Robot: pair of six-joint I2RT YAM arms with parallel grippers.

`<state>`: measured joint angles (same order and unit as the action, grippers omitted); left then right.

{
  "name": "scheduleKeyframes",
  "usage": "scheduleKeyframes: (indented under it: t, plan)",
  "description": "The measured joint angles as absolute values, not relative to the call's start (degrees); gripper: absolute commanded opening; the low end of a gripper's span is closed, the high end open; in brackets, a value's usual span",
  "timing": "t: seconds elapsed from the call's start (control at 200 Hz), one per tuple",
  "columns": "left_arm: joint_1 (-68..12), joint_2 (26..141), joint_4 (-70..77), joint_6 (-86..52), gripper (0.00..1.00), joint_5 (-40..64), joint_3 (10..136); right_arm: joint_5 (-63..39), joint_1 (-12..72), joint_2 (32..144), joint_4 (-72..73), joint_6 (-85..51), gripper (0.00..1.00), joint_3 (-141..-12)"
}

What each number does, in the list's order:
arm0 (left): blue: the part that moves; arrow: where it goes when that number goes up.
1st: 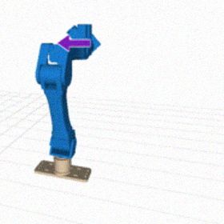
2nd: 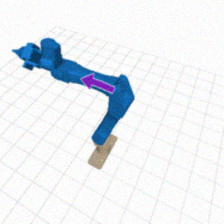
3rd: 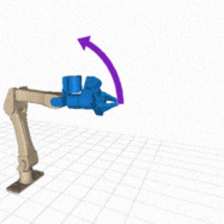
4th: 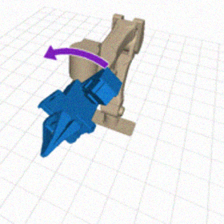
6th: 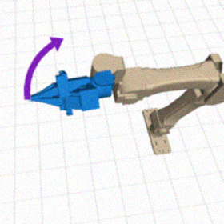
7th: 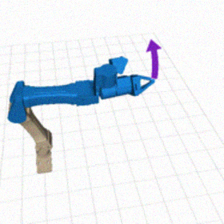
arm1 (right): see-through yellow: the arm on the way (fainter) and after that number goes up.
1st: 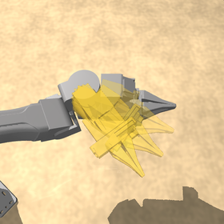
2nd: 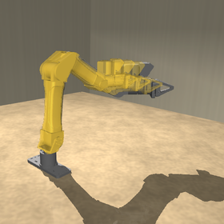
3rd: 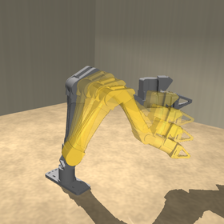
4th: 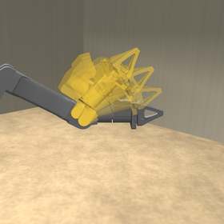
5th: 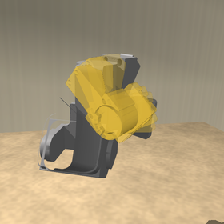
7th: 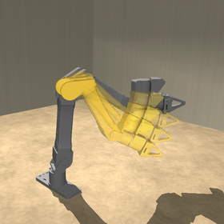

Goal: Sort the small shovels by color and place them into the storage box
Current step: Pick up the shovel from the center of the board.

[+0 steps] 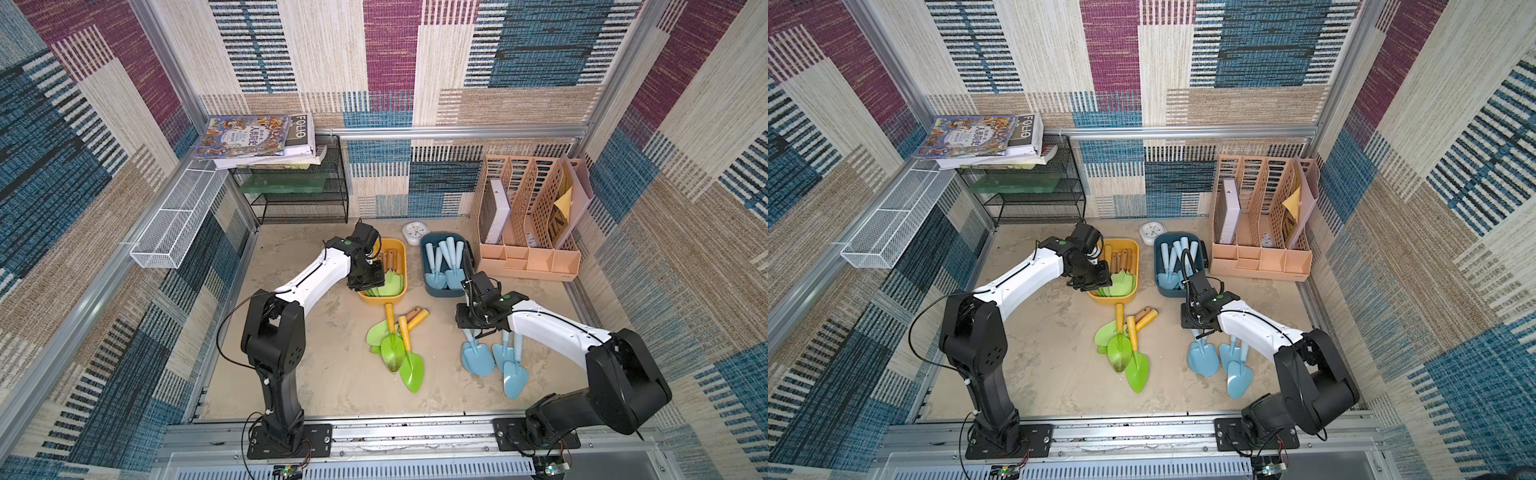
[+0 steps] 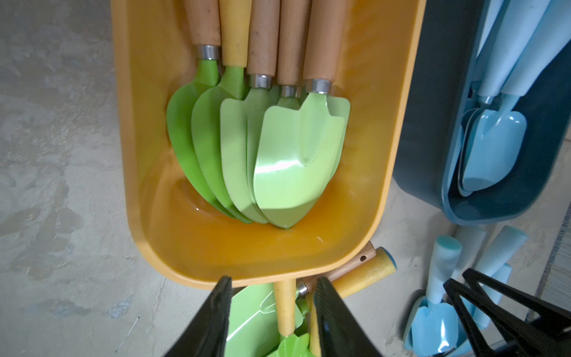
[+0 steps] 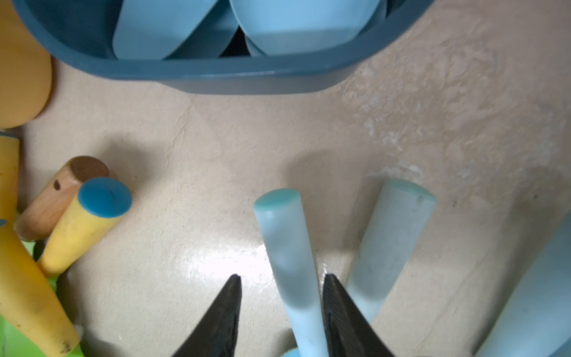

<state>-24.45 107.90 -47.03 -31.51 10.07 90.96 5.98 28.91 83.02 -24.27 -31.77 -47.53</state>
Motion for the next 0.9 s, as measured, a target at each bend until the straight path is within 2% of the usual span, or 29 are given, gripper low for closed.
scheduleKeyframes:
  t: [0.816,0.901]
  plan:
    - [-24.3,108.4,-47.1,-32.1,0.47,10.2,91.1,4.2,28.7,84.1,-21.1,-32.2,0.40,-41.7]
    - [-24.4,108.4,-47.0,-32.4,0.47,10.3,91.0,4.2,28.7,84.1,-20.9,-32.2,0.36,-41.6]
